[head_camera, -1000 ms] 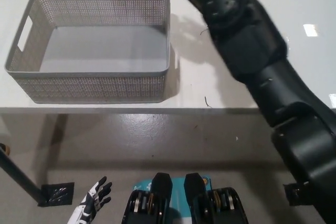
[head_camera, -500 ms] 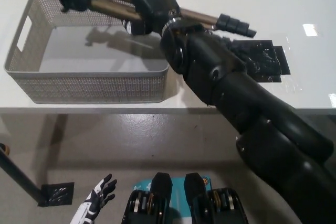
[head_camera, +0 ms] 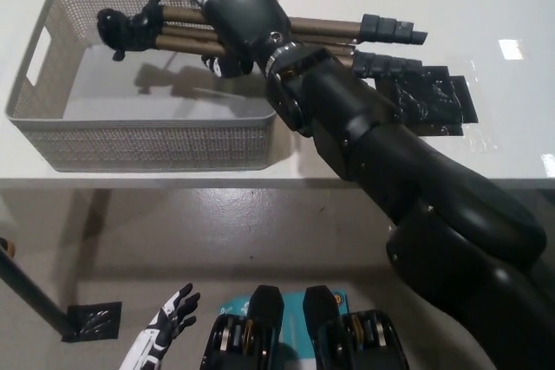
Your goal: The robot uses its right hand to pick the tripod on the desk and places it into a rectangular container on the left.
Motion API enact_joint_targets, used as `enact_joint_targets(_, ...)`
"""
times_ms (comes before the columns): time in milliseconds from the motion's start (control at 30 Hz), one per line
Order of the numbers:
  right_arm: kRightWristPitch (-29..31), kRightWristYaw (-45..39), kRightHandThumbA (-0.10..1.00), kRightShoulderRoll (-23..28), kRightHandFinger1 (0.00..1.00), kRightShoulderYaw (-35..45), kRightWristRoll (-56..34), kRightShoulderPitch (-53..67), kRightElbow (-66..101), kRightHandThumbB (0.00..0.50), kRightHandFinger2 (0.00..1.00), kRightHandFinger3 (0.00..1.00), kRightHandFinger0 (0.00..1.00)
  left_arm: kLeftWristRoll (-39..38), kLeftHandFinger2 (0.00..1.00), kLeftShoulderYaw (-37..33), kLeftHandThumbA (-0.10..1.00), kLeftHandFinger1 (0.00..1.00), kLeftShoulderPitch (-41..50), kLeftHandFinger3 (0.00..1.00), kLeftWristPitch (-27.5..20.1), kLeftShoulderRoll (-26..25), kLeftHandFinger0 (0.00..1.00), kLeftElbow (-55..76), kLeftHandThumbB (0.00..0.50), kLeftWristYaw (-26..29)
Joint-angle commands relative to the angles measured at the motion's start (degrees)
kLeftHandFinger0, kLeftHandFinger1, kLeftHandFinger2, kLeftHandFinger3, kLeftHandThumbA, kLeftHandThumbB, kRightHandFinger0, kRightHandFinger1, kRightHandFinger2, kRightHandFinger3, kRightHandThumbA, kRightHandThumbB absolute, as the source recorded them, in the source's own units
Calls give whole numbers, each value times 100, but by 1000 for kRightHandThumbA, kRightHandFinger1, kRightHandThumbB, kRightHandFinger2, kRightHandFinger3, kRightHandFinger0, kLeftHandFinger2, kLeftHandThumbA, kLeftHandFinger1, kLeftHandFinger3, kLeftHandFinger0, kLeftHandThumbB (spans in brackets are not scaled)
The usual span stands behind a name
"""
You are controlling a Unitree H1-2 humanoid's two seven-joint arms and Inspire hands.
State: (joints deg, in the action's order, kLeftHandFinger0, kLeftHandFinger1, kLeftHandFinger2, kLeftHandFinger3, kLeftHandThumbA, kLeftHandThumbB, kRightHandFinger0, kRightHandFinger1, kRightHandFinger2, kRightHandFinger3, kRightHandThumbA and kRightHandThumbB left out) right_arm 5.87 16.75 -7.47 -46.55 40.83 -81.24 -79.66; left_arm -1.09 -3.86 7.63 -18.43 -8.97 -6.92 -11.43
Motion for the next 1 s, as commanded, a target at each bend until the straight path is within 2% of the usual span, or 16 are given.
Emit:
enact_joint_targets(0, 428, -142, 1000, -149, 1000, 319, -139, -1090, 296, 446, 1000, 1000, 1000, -81, 1000, -67, 1000, 1000, -148, 1000, 157, -50, 1000, 67, 146, -129)
enact_joint_targets(67, 517, -204, 1000, -169, 1000, 529, -270, -1358, 359, 480, 1000, 1000, 1000, 39, 1000, -94, 1000, 1000, -194, 1000, 151, -19, 1000, 73, 143, -77)
enact_joint_targets(167, 557, -461, 1000, -231, 1000, 973, -558, -1901, 433, 452, 1000, 1000, 1000, 308, 1000, -144, 1000, 1000, -275, 1000, 100, -34, 1000, 27, 165, 9)
enact_joint_targets(300, 754, -574, 1000, -233, 1000, 1624, -1008, -2452, 510, 447, 1000, 1000, 1000, 448, 1000, -165, 1000, 1000, -343, 1000, 46, -48, 1000, -27, 173, 62)
enact_joint_targets(333, 829, -619, 1000, -194, 1000, 1745, -1078, -2558, 570, 441, 1000, 1000, 1000, 455, 1000, -167, 1000, 1000, -367, 1000, 5, -52, 1000, -63, 167, 62)
enact_joint_targets(467, 834, -907, 1000, 19, 1000, 2221, -1317, -2817, 852, 442, 1000, 1000, 1000, 366, 1000, -170, 1000, 1000, -374, 1000, 44, -50, 1000, -105, 201, 12)
enact_joint_targets(567, 904, -1090, 1000, 316, 1000, 2814, -1712, -2755, 1275, 460, 1000, 1000, 1000, 419, 1000, -207, 1000, 1000, -334, 1000, -46, -21, 1000, -161, 210, 31)
enact_joint_targets(600, 860, -1240, 1000, 481, 1000, 3112, -1976, -2705, 1526, 465, 1000, 1000, 1000, 445, 1000, -211, 1000, 1000, -333, 1000, -65, -27, 1000, -162, 204, 40)
enact_joint_targets(633, 804, -1360, 1000, 609, 1000, 3307, -2107, -2633, 1770, 445, 1000, 1000, 1000, 459, 1000, -212, 1000, 1000, -313, 1000, -60, -37, 1000, -139, 202, 45)
enact_joint_targets(667, 756, -1619, 1000, 929, 1000, 3611, -2391, -2423, 2358, 391, 1000, 1000, 1000, 462, 1000, -206, 1000, 1000, -269, 1000, -2, -52, 1000, -59, 197, 50)
enact_joint_targets(700, 779, -1731, 1000, 1118, 1000, 3764, -2490, -2311, 2643, 364, 1000, 1000, 1000, 455, 1000, -204, 1000, 1000, -260, 1000, 17, -56, 1000, -29, 187, 51)
enact_joint_targets(767, 665, -1822, 1000, 1488, 1000, 4028, -2600, -2097, 3176, 376, 1000, 1000, 1000, 431, 1000, -195, 1000, 1000, -241, 1000, 69, -68, 1000, 16, 176, 37)
enact_joint_targets(833, 26, -1933, 1000, 1948, 1000, 4392, -2693, -1592, 4352, 370, 1000, 1000, 1000, 366, 1000, -177, 1000, 1000, -173, 1000, 108, -66, 1000, 53, 168, 17)
enact_joint_targets(867, -121, -1982, 1000, 2343, 1000, 4497, -2538, -1268, 5057, 301, 1000, 1000, 1000, 326, 1000, -158, 1000, 1000, -154, 1000, 142, -63, 1000, 76, 165, 15)
enact_joint_targets(933, -379, -2229, 1000, 2697, 1000, 4750, -2731, -910, 5741, 294, 1000, 1000, 1000, 273, 1000, -128, 1000, 1000, -154, 1000, 174, -64, 1000, 78, 171, 12)
enact_joint_targets(967, -222, -2276, 1000, 2959, 1000, 4963, -2955, -643, 6009, 296, 1000, 1000, 1000, 240, 1000, -102, 1000, 1000, -169, 1000, 188, -73, 1000, 84, 169, 13)
